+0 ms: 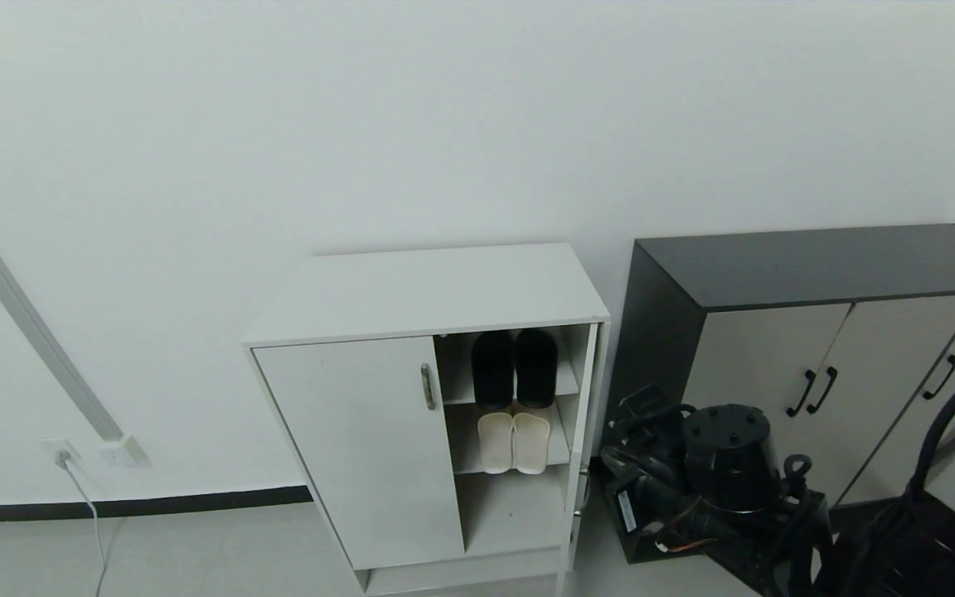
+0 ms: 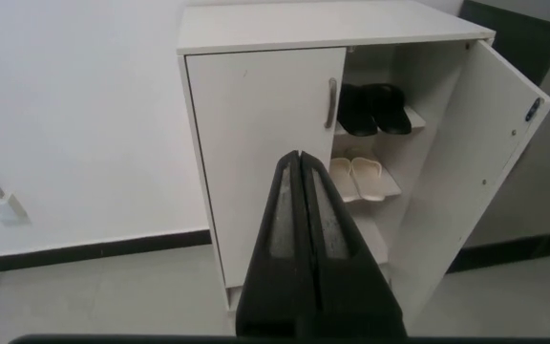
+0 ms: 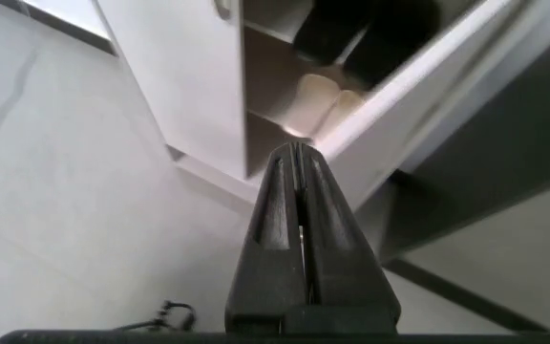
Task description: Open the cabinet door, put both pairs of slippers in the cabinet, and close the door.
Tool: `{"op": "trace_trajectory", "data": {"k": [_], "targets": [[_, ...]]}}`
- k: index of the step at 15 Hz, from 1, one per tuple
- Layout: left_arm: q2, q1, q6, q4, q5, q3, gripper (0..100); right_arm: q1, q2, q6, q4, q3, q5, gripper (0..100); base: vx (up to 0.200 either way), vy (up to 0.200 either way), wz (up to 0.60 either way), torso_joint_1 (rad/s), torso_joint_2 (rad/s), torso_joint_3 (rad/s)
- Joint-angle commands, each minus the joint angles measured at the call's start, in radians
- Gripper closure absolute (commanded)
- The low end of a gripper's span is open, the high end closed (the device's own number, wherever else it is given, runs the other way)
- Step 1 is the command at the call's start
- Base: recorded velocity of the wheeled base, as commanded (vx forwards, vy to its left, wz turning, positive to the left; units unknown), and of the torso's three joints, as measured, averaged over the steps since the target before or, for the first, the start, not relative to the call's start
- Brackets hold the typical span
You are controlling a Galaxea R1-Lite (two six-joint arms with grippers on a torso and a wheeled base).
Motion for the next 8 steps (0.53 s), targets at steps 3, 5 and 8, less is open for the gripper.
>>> {"op": "trace_trajectory", "data": {"k": [3, 5, 8], "targets": [[0.001, 0.000, 0.000, 0.000, 0.000, 0.000, 100, -0.007, 0.129, 0.010, -0.005, -0.109, 0.006, 100, 0.000, 0.000, 0.00, 0.000, 0.00, 0.000], [0.001, 0.000, 0.002, 0.000, -0.001, 0.000, 100, -0.004, 0.163, 0.055, -0.014, -0.168, 0.009, 100, 0.000, 0.000, 0.00, 0.000, 0.00, 0.000], [0.001, 0.000, 0.003, 0.000, -0.001, 0.000, 100, -0.004, 0.168, 0.107, -0.068, -0.174, 0.056, 100, 0.000, 0.000, 0.00, 0.000, 0.00, 0.000]]}}
